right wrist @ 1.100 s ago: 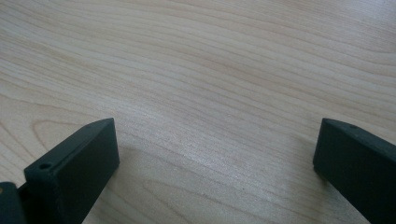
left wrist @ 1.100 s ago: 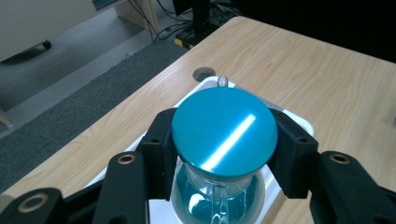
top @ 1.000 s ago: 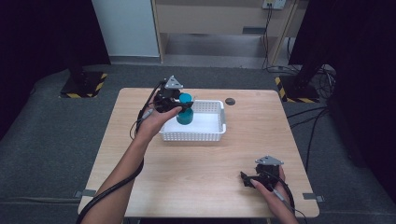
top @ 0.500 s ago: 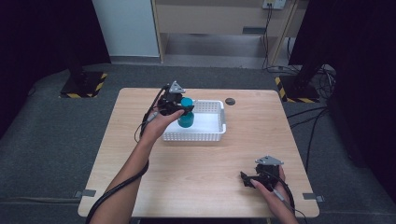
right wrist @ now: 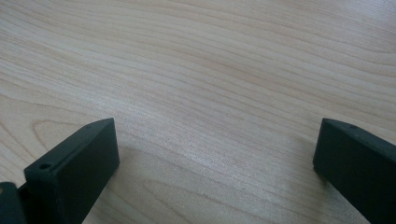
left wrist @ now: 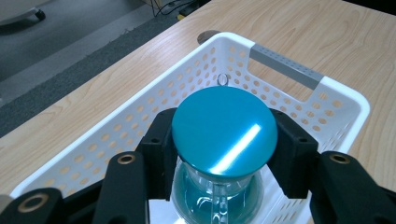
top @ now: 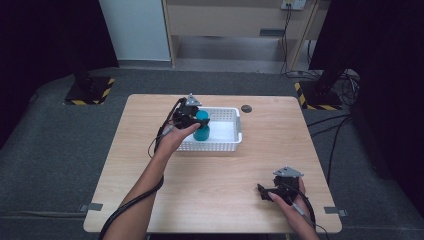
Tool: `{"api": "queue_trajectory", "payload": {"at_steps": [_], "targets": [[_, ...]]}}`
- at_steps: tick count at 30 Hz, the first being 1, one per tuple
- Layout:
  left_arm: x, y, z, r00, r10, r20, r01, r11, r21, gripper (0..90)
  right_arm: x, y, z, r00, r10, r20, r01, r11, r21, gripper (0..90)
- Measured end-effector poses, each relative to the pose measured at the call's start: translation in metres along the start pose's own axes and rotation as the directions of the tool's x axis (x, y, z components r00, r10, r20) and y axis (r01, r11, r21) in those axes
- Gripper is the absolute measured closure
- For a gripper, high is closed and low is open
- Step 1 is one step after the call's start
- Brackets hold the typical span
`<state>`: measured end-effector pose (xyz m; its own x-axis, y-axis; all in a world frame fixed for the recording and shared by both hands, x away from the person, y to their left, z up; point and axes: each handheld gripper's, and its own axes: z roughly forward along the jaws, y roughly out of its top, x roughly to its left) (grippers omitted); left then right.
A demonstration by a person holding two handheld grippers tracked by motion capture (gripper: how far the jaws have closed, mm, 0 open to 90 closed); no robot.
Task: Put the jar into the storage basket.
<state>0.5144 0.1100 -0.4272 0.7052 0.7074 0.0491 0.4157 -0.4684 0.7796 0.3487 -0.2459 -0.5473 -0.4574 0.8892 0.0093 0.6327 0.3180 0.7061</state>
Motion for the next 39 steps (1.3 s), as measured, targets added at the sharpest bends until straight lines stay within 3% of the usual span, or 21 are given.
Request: {"api": "queue_trajectory", "payload": {"at_steps": [18, 39], "targets": [[-0.002, -0.018, 0.016, 0.9999, -0.01, -0.011, 0.011, 0.9994, 0.034, 47.1, 0.0, 0.0, 0.0, 1.0, 0.0, -0.001, 0.0, 1.0, 0.0, 0.2], [0.001, -0.023, 0.015, 0.9989, -0.047, -0.005, 0.047, 0.998, 0.043, 46.8, 0.0, 0.0, 0.0, 1.0, 0.001, -0.001, -0.001, 1.0, 0.0, 0.2]]}}
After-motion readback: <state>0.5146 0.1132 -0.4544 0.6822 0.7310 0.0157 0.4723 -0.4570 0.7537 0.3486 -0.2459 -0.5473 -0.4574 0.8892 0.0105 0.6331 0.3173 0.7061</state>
